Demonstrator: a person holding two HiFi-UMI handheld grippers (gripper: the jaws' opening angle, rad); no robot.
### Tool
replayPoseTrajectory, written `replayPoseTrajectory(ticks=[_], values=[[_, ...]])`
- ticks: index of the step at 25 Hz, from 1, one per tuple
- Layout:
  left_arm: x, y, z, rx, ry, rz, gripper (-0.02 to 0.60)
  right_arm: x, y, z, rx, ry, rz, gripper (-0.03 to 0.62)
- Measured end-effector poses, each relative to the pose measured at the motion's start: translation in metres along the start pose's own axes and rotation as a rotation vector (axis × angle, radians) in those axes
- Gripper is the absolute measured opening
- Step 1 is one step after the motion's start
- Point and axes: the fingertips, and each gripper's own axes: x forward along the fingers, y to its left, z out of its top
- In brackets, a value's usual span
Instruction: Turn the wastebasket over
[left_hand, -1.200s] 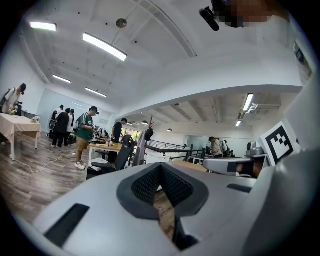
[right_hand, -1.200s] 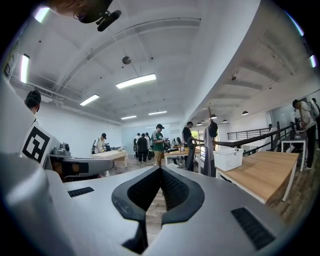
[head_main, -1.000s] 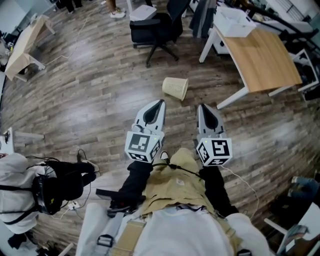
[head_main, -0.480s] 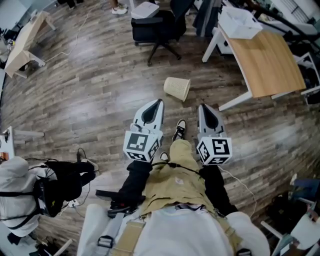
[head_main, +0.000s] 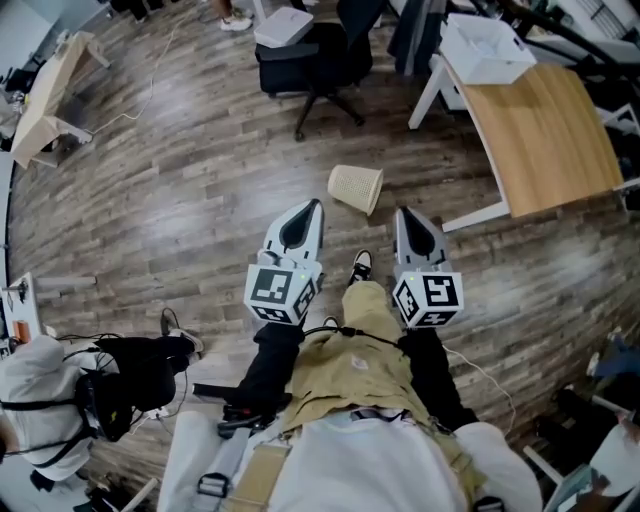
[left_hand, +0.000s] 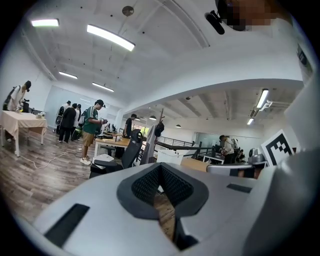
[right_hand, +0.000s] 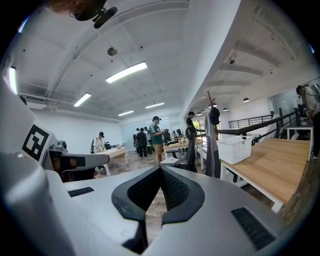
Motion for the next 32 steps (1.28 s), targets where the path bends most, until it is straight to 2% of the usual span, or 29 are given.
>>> replayPoseTrajectory(ticks=[11, 17, 21, 26, 32], values=[[0.123, 0.018, 0.004, -0.004, 0.074, 0.013, 0.002, 0.088, -0.084, 0.013, 0.073, 0.046, 0.008, 0.020], [0.167, 0.022, 0.010, 0.007, 0.091, 0.024, 0.002, 0.122, -0.118, 0.020, 0.092, 0.064, 0.016, 0.020], [0.181, 0.025, 0.007, 0.009, 0.111, 0.024, 0.002, 0.136, -0.126, 0.017, 0.103, 0.078, 0.020, 0.020], [0.184, 0.044, 0.005, -0.013, 0.124, 0.022, 0.002, 0.152, -0.115, 0.010, 0.090, 0.114, 0.023, 0.020], [0.208, 0.067, -0.003, -0.049, 0.145, -0.016, 0.002, 0.170, -0.112, 0.003, 0.060, 0.162, -0.013, 0.021]])
